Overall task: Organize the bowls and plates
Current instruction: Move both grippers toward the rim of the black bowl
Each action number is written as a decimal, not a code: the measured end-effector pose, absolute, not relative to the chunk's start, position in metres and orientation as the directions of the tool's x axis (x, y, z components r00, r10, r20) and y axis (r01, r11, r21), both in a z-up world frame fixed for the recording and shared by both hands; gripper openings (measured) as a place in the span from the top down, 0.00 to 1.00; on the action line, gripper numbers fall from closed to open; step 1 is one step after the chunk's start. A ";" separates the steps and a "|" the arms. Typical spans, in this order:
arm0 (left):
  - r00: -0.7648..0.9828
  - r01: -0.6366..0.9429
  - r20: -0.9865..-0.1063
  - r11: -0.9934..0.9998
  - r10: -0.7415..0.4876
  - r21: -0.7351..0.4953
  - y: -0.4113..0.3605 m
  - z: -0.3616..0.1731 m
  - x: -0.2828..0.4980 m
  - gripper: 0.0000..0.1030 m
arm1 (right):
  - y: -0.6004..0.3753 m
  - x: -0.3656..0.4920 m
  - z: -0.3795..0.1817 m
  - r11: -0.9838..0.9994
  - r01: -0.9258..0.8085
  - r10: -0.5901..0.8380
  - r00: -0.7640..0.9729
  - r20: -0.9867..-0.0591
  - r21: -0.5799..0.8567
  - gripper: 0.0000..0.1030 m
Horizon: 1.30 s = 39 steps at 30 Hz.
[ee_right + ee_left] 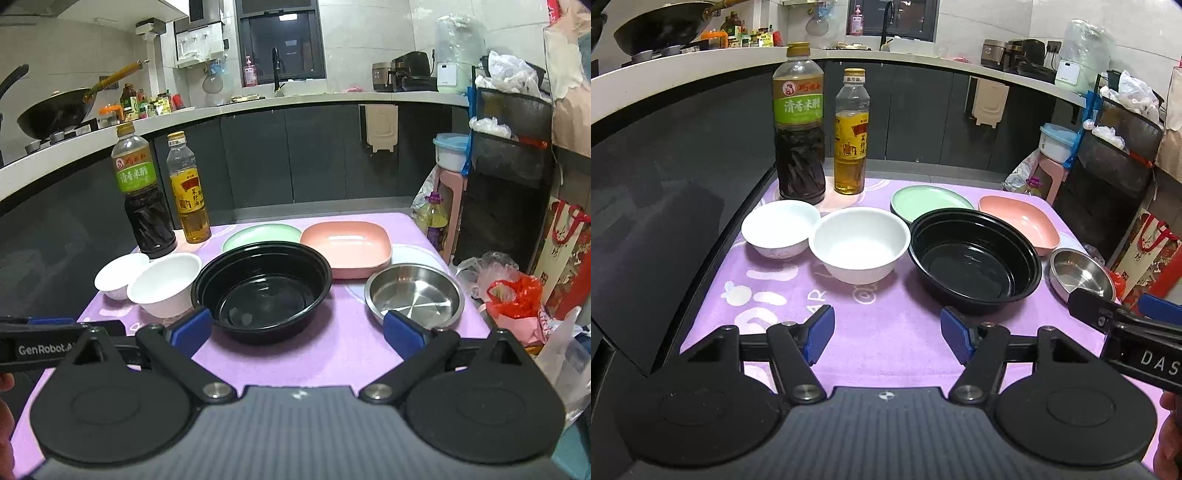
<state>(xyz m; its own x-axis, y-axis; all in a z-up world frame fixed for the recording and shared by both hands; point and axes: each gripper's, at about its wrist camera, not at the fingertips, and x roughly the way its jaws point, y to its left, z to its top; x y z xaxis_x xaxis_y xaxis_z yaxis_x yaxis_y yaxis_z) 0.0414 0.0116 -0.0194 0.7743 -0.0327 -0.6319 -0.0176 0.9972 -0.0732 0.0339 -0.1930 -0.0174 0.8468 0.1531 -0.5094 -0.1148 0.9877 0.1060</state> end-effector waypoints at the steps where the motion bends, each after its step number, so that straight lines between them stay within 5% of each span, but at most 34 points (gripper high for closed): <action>1: 0.774 -0.017 -0.632 0.997 -0.031 -0.069 0.011 -0.020 0.042 0.41 | -0.193 0.035 -0.018 0.987 -0.113 0.154 0.846 -0.510 0.110 0.41; 39: 0.731 -0.029 -0.681 0.995 -0.041 -0.091 -0.011 -0.041 0.099 0.41 | -0.222 0.086 -0.030 0.970 -0.057 0.186 0.801 -0.569 0.236 0.42</action>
